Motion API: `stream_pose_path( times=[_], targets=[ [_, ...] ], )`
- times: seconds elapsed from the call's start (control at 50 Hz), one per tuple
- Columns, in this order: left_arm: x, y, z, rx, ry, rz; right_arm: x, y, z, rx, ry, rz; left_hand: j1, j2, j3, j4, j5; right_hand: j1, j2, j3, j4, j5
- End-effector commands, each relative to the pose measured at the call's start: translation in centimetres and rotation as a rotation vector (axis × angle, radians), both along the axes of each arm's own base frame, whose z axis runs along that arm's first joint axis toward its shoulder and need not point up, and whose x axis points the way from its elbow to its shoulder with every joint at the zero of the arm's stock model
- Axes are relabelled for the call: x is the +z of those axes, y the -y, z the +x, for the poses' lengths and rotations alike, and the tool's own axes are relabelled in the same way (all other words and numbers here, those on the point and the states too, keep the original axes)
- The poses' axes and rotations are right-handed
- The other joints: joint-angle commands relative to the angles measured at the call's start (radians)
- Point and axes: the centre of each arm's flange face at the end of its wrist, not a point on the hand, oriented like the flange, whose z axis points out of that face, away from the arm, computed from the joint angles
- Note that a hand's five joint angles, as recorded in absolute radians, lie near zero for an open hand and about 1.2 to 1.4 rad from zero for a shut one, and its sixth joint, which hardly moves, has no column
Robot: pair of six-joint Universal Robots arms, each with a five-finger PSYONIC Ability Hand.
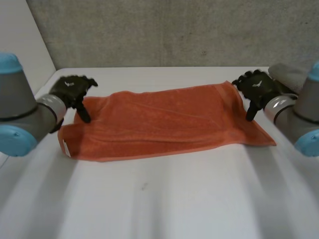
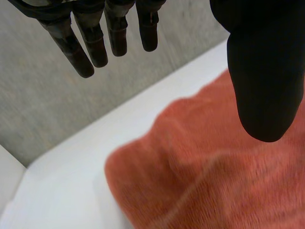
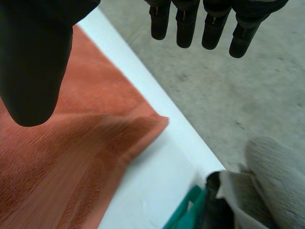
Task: Fold the laundry.
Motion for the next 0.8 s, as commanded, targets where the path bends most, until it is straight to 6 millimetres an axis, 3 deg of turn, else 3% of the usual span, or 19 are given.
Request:
stream_pose_path(
  times=[0.02, 0.06, 0.1, 0.22, 0.36, 0.44, 0.52, 0.54, 0.62, 0.66, 0.8],
  targets=[
    [4.1, -2.4, 0.8, 0.005, -0.006, 0.002, 2.5, -1.4, -2.2, -0.099, 0.009, 0.177, 0.276, 0.276, 0.276, 0.283, 0.284, 0.058, 0.072, 0.072, 0.072, 0.056],
    [4.5, -3.7, 1.1, 0.003, 0.029, 0.044, 2.3, -2.3, -3.0, -0.119, -0.025, 0.27, 0.317, 0.318, 0.318, 0.325, 0.326, 0.119, 0.133, 0.134, 0.134, 0.118],
    [3.7, -5.1, 1.6, -0.002, 0.078, 0.127, 1.7, -3.0, -3.9, -0.13, -0.048, 0.361, 0.391, 0.391, 0.391, 0.398, 0.399, 0.263, 0.277, 0.278, 0.277, 0.261],
    [-0.5, -7.8, 2.6, -0.084, 0.189, 0.319, -0.3, -3.7, -5.5, -0.136, -0.053, 0.474, 0.488, 0.488, 0.488, 0.496, 0.496, 0.375, 0.389, 0.39, 0.389, 0.373],
    [-4.5, -5.6, 3.6, -0.088, 0.216, 0.318, -3.0, -3.0, -5.6, -0.086, -0.014, 0.37, 0.224, 0.224, 0.224, 0.232, 0.232, 0.255, 0.269, 0.269, 0.269, 0.253],
    [-5.8, -4.7, 3.9, -0.071, 0.223, 0.349, -4.6, -2.9, -5.2, -0.062, -0.01, 0.332, 0.051, 0.051, 0.051, 0.058, 0.059, 0.234, 0.248, 0.249, 0.249, 0.232],
    [-6.1, -4.0, 3.8, -0.07, 0.217, 0.335, -6.0, -2.7, -5.0, -0.052, -0.011, 0.303, 0.033, 0.033, 0.033, 0.041, 0.041, 0.287, 0.301, 0.301, 0.301, 0.285],
    [-6.0, -3.8, 3.8, -0.068, 0.216, 0.323, -6.3, -2.6, -4.9, -0.048, -0.012, 0.302, 0.018, 0.018, 0.019, 0.026, 0.026, 0.322, 0.336, 0.336, 0.336, 0.32],
    [-5.7, -3.3, 3.4, -0.072, 0.22, 0.276, -7.3, -2.1, -4.8, -0.051, -0.008, 0.292, 0.003, 0.004, 0.004, 0.011, 0.012, 0.814, 0.828, 0.829, 0.829, 0.813],
    [-5.7, -3.1, 3.2, -0.074, 0.221, 0.262, -7.5, -2.0, -4.7, -0.051, -0.01, 0.29, -0.014, -0.014, -0.014, -0.006, -0.006, 1.173, 1.187, 1.187, 1.187, 1.171],
    [-6.0, -2.5, 3.0, -0.082, 0.248, 0.243, -6.0, -2.0, -5.0, -0.073, 0.042, 0.271, -0.014, -0.014, -0.014, -0.007, -0.006, 1.174, 1.188, 1.188, 1.188, 1.172]
  ],
)
